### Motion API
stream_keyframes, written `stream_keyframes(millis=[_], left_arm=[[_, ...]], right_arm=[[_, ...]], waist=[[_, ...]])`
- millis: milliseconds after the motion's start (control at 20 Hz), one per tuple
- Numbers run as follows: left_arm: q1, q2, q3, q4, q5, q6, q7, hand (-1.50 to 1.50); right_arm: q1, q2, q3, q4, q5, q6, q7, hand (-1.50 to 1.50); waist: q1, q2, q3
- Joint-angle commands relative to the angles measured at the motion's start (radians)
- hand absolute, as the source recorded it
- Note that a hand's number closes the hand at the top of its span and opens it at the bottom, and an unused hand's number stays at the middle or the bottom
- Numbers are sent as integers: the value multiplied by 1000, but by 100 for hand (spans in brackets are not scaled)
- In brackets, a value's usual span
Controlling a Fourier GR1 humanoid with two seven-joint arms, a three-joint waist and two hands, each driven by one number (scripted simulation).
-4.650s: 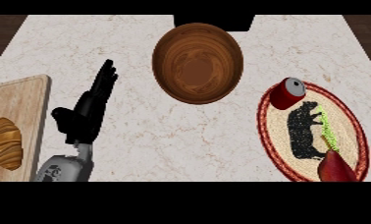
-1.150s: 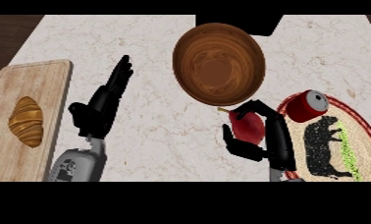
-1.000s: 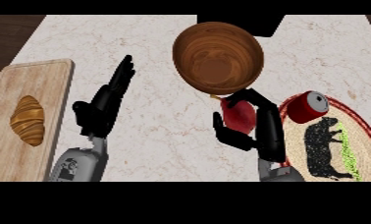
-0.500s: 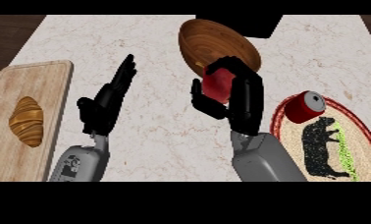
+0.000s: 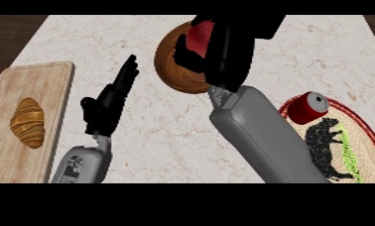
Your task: Pick the pear from the placemat and place it in the bowl
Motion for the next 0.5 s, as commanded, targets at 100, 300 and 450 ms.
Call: stream_keyframes(millis=[100,300,450], left_arm=[[-24,10,13,-8,11,-12,3,0],[4,0,0,-23,-11,11,-6,0],[-19,6,25,15,-5,13,-10,0]], right_arm=[[-338,1,-42,174,82,101,334,150],[-449,1,-45,332,135,230,424,150],[-503,1,-38,441,129,302,449,150]], waist=[[11,12,4],[-15,11,7],[-30,19,7]])
